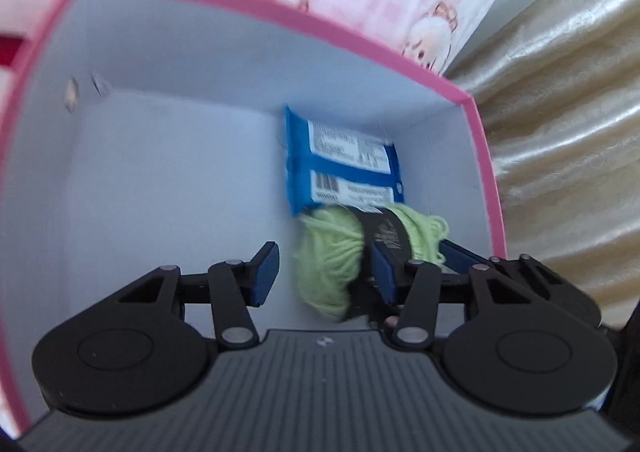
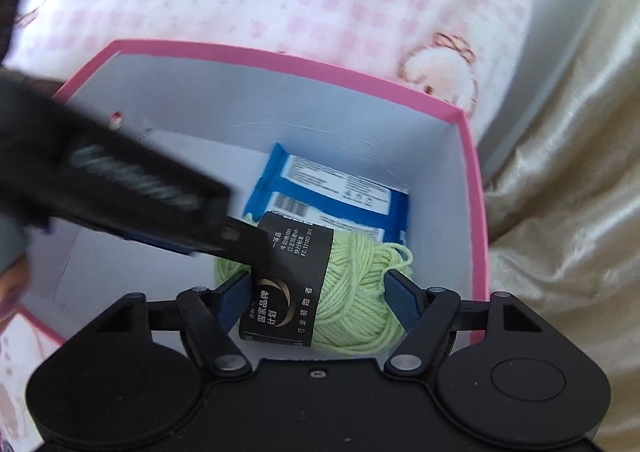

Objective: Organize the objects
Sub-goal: 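Lower the yarn beside the wipes and open the left gripper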

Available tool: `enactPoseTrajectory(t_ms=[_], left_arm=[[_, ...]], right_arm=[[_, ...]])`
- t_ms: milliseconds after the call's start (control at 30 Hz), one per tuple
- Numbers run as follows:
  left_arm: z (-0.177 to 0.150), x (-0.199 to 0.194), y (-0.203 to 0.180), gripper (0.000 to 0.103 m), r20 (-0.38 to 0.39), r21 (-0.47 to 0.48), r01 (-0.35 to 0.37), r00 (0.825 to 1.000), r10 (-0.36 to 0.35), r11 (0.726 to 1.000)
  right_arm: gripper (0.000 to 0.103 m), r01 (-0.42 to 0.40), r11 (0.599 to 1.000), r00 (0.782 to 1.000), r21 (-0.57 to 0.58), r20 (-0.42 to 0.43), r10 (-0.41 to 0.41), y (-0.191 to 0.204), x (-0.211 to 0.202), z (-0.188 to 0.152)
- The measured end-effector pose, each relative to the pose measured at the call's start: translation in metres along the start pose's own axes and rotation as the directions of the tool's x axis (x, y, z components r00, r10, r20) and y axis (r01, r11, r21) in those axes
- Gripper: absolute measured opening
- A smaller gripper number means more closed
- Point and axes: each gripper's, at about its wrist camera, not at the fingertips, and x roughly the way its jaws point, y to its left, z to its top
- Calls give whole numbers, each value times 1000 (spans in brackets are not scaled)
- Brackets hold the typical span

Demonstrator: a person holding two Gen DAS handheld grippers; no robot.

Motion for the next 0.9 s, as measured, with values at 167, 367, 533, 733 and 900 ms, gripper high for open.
enactPoseTrajectory(t_ms=[167, 367, 533, 733, 900], left_arm=[[3, 6, -1, 44, -27, -16, 38, 999, -38, 999], [4, 31, -6, 38, -81, -60, 104, 991, -108, 993], [3, 31, -10, 41, -65, -68, 87, 994, -92, 994], [-2, 5, -7, 50, -87, -59, -3, 996, -2, 998], [-9, -35, -1, 52, -55, -33, -46, 997, 44, 998]], right_arm=[[76, 23, 999, 1000, -43, 16, -23, 12, -7, -4], [77, 13, 999, 1000, 35, -8, -13, 5, -18, -15], [77, -2, 996, 1000, 87, 25, 0, 3, -32, -19], [77, -51, 987, 997, 152, 63, 41, 8, -55, -21], [77, -115, 959, 990, 258, 105, 91, 12, -76, -31]])
